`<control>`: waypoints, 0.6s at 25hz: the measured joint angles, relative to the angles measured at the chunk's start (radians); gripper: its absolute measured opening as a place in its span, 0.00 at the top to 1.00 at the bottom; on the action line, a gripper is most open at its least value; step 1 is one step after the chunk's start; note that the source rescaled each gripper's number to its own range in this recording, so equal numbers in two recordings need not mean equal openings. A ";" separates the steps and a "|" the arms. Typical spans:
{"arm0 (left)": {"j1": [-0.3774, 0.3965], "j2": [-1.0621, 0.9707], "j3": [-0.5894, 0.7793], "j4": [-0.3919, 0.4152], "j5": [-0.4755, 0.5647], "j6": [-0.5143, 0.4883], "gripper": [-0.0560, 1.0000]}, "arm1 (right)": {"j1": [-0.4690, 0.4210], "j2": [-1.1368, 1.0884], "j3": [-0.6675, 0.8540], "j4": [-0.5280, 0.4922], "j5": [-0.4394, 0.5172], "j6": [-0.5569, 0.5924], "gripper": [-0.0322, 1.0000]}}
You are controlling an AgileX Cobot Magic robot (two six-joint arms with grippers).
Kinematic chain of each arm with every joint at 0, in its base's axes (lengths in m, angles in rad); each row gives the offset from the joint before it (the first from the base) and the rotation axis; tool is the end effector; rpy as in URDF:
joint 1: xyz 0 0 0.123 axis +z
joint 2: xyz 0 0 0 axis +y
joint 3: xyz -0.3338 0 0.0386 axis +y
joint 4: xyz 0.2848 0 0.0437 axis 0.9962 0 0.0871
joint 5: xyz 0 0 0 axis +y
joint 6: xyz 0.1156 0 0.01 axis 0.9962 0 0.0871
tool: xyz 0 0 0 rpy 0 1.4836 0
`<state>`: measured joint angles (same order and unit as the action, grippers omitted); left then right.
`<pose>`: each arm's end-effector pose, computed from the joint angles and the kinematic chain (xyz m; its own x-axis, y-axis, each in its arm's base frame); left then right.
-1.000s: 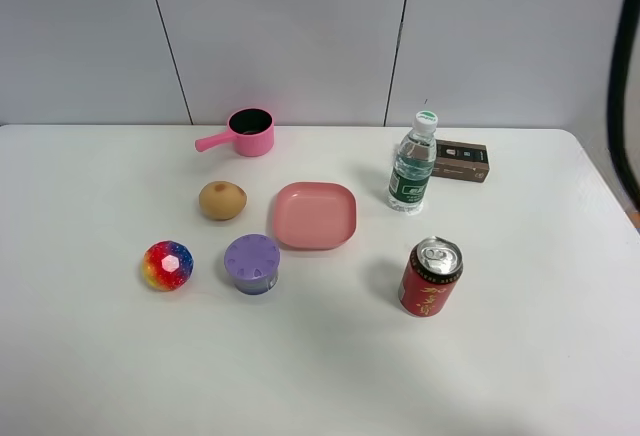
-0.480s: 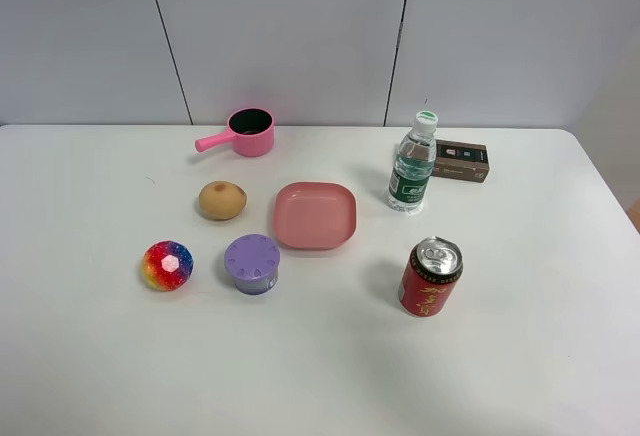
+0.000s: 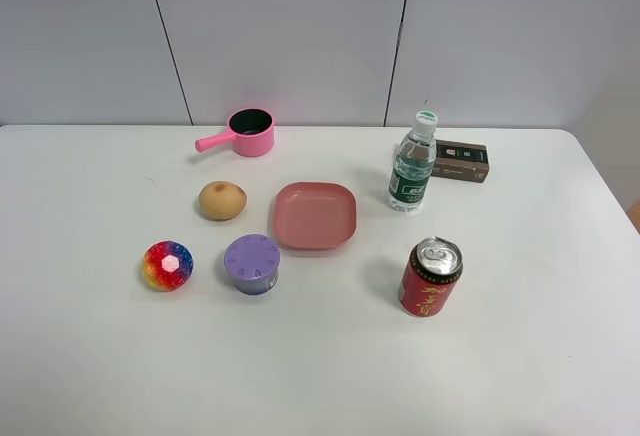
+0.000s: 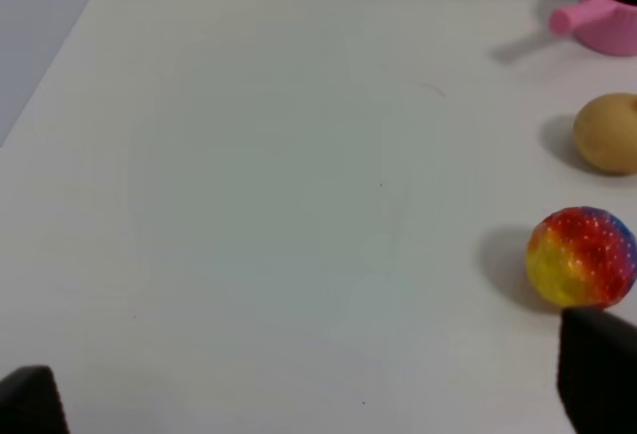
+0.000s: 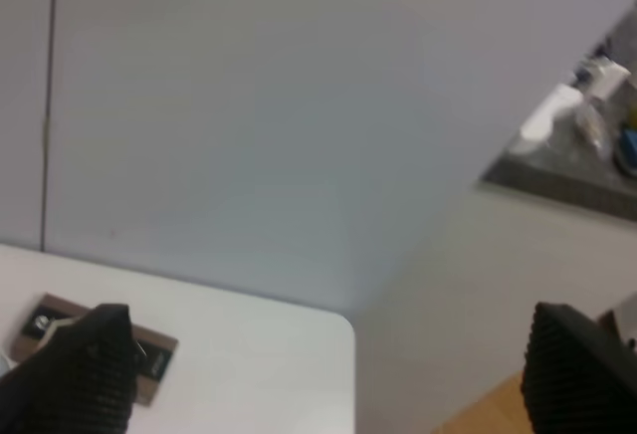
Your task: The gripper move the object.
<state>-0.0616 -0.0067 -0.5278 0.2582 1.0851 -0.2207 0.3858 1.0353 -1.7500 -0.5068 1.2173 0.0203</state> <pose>-0.0078 0.0267 0.2929 -0.4175 -0.0698 -0.9060 -0.1848 0.9827 0.0095 0.1548 0.0058 0.6120 -0.3397 -0.3001 -0.8914 0.0011 0.9476 -0.3195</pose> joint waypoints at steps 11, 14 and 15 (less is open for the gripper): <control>0.000 0.000 0.000 0.000 0.000 0.000 0.00 | 0.000 -0.534 0.364 0.089 0.003 0.084 0.21; 0.000 0.000 0.000 0.000 0.000 0.000 0.00 | -0.044 -0.619 0.438 0.172 0.003 0.088 0.21; 0.000 0.000 0.000 0.000 0.000 0.000 0.00 | -0.083 -0.644 0.468 0.193 0.003 0.085 0.21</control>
<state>-0.0616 -0.0067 -0.5278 0.2582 1.0851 -0.2207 0.3030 0.3917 -1.2823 -0.3136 1.2201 0.1054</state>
